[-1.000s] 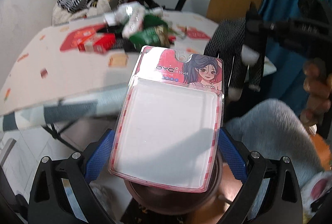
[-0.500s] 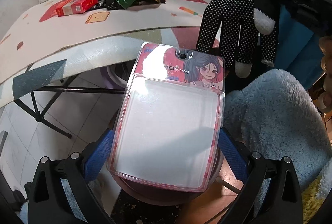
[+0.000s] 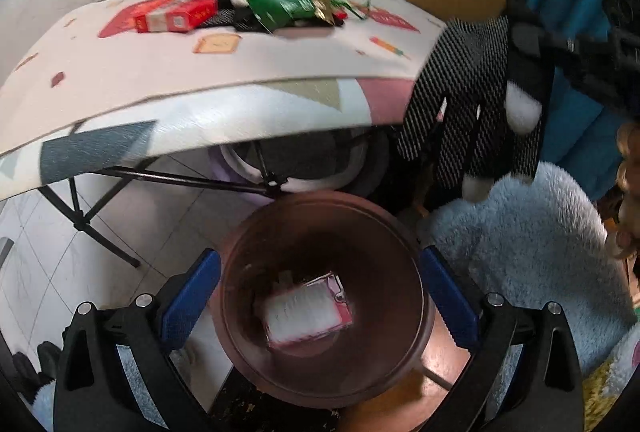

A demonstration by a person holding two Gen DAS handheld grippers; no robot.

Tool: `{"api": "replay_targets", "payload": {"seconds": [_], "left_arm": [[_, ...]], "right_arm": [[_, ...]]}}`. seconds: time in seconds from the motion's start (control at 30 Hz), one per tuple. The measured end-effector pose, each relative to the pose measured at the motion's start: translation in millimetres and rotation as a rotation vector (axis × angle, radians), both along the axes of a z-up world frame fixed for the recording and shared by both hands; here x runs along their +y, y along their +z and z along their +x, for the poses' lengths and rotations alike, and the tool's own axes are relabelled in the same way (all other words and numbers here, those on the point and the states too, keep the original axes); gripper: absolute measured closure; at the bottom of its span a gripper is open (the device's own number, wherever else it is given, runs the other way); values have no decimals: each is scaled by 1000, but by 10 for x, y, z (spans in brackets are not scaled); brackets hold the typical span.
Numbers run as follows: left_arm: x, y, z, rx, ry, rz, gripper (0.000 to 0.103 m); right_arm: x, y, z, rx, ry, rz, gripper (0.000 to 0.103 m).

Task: Collect trash
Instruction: 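Carry the package and glove over the brown bin and release both, then push the glove deeper into the bin with the right gripper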

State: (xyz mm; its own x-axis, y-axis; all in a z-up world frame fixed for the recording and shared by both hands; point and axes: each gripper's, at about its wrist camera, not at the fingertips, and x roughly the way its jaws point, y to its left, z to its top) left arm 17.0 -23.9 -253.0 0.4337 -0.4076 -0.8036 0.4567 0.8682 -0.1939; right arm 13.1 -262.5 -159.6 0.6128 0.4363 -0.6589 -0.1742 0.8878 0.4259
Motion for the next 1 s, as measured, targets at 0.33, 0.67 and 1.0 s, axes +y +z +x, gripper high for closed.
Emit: {"api": "replay_targets", "payload": {"seconds": [0.33,0.67,1.0], "left_arm": [[311,431,-179,-178,137,-52,6],[579,613,-383,-316,250,-76,6],[647,458,-311,-251,310,-68,6]], "right_arm": [[246,-321,-45,73,88,9,94],[699,-1082,-128,131,191,-10,94],[824,-1426,-45,226,190,-99,93]]}}
